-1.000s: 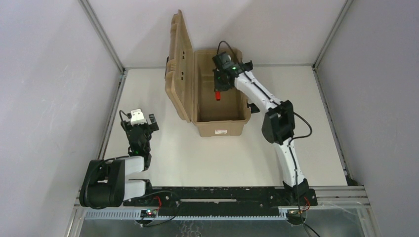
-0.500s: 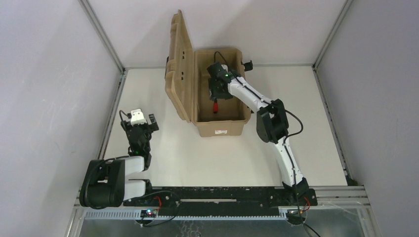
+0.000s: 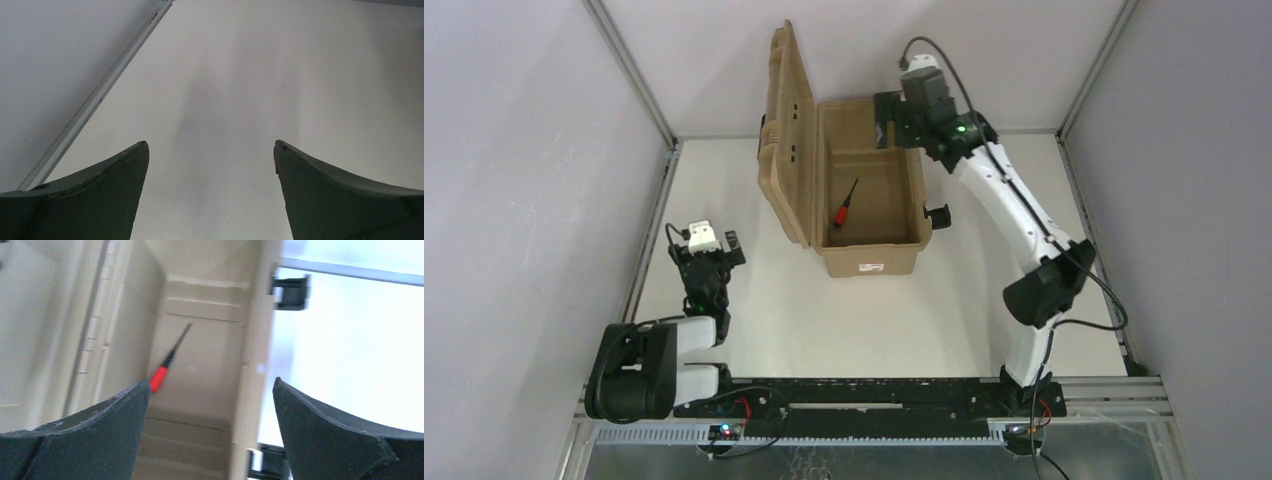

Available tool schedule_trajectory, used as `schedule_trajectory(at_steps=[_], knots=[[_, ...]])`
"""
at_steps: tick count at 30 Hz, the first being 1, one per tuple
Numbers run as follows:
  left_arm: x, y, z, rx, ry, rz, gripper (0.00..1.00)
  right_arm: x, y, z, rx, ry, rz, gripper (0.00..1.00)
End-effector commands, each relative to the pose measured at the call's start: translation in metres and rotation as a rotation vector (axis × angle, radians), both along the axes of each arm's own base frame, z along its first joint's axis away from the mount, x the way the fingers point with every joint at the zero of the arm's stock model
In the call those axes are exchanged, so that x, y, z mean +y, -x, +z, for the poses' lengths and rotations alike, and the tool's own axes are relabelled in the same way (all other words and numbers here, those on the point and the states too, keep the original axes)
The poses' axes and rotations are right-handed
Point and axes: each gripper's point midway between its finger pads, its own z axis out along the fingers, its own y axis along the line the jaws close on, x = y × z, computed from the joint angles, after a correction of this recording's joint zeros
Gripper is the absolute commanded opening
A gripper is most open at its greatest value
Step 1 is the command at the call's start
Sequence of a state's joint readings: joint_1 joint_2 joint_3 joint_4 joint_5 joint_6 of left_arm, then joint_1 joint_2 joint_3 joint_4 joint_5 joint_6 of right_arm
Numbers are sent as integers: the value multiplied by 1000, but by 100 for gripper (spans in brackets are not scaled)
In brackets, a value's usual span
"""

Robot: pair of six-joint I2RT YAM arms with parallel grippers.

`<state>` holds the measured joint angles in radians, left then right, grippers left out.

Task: Put the screwdriver in the bin

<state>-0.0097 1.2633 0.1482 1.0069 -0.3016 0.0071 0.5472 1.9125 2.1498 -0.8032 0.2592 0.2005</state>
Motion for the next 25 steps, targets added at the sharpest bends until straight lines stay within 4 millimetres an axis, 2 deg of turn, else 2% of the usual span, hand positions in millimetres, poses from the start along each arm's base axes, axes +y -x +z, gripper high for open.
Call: schedule_trajectory(at_steps=[1, 7, 14, 16, 19, 20, 21, 25], knots=[[0, -14, 31, -98, 2, -6, 100, -80, -12, 0, -31, 113, -108, 100], [0, -14, 31, -99, 2, -6, 100, -168, -21, -4, -30, 80, -212, 100], [0, -14, 31, -98, 2, -6, 100, -240, -23, -15, -20, 37, -305, 100], [0, -14, 31, -99, 2, -6, 100, -251, -23, -20, -20, 43, -331, 100], [0, -14, 31, -98, 2, -6, 100, -253, -21, -22, -33, 55, -335, 100], [0, -14, 31, -98, 2, -6, 100, -266, -20, -22, -35, 57, -365, 100], [0, -14, 31, -97, 1, -7, 100, -269, -20, -22, -36, 56, -373, 100], [0, -14, 31, -99, 2, -6, 100, -269, -20, -18, -47, 45, -372, 100]])
